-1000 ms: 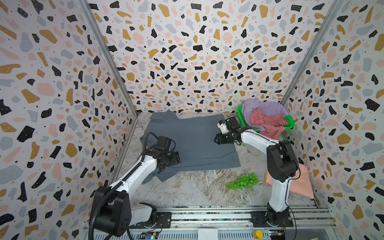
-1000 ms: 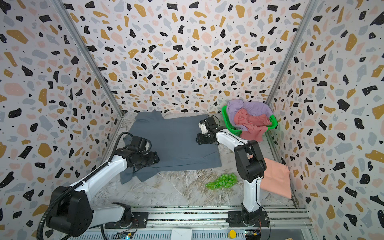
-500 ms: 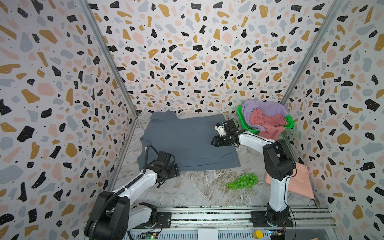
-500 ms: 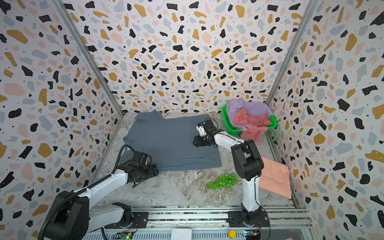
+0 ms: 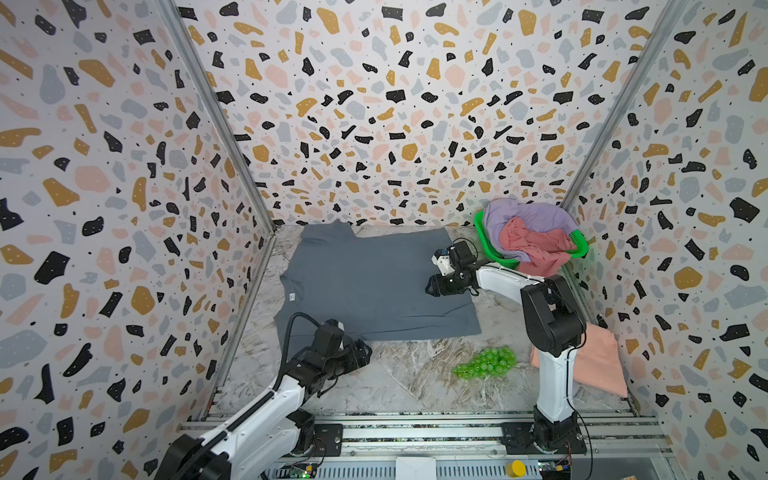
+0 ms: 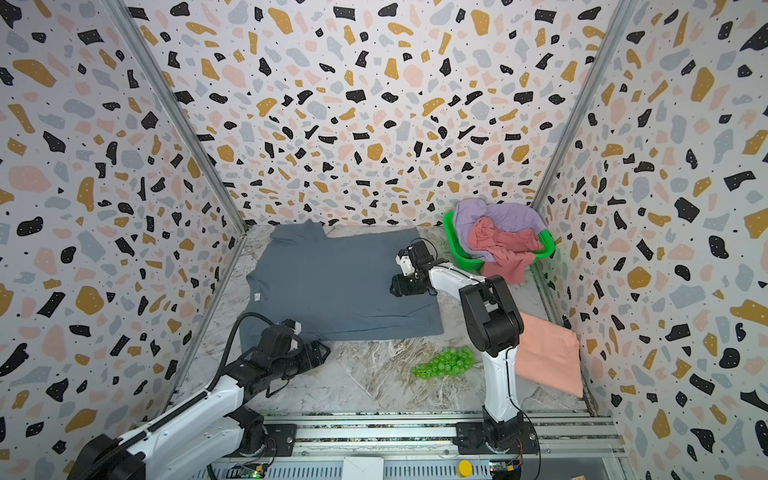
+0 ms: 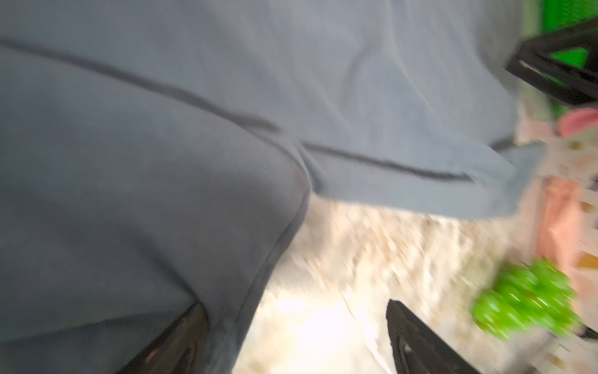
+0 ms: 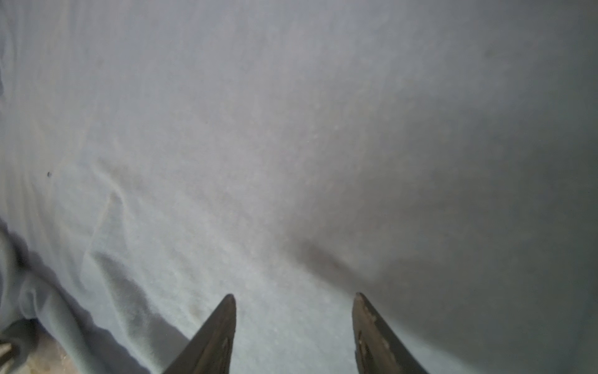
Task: Fold and stack the t-shirts
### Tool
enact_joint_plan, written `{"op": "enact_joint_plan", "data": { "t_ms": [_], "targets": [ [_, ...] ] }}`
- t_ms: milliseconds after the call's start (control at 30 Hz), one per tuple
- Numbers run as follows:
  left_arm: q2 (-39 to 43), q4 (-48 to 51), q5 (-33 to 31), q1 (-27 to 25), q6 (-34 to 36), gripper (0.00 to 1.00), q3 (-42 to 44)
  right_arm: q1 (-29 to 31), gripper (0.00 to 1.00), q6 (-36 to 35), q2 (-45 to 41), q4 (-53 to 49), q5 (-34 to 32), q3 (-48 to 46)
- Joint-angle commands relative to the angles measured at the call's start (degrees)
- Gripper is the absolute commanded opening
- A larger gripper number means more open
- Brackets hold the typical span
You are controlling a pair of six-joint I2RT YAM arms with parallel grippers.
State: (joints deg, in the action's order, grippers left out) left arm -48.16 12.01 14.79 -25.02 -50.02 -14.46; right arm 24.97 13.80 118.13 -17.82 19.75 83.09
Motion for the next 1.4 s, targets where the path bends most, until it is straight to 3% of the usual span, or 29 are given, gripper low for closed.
{"op": "enact_joint_plan", "data": {
  "t_ms": [0,167,367,433,600,733,1000,1233,1367],
  "targets": [
    [3.62,7.22,10.64,-0.66,-9.49,0.91,2.95,-1.26,0.58,-1.82,0.81,-3.12,-1.01,2.95],
    [-0.31,7.97,12.48,-0.58,-4.91,0.92,-6.18,-3.29,0.58,-2.54,1.47,-4.17,-0.95,4.95],
    [-16.62,23.68,-7.32,2.18,12.9,0.93,-29.49,-5.21,0.58,-2.5,1.54,-3.61,0.06,6.61],
    [-21.27,22.01,-11.26,4.59,15.06,0.93,-34.83,-5.37,0.58,-2.0,1.88,-1.95,0.66,6.64],
    [-32.66,8.03,-11.49,11.48,13.36,0.93,-40.17,-4.88,0.58,0.69,3.93,4.76,2.97,6.87],
    [-44.03,5.33,-13.39,15.03,15.0,0.92,-47.17,-3.74,0.58,0.33,6.11,5.74,2.35,9.61],
    [-54.6,1.22,-13.77,19.84,16.54,0.9,-48.5,-3.44,0.57,-2.71,6.68,3.04,-0.16,5.77],
    [-52.34,5.56,-13.49,21.7,17.75,0.87,-40.76,-3.53,0.56,-5.18,3.87,-2.93,-1.66,-0.87],
    [-48.9,6.24,-11.05,21.72,17.57,0.87,-43.07,-3.57,0.56,-4.84,0.43,-3.88,-2.8,-1.19]
  ]
}}
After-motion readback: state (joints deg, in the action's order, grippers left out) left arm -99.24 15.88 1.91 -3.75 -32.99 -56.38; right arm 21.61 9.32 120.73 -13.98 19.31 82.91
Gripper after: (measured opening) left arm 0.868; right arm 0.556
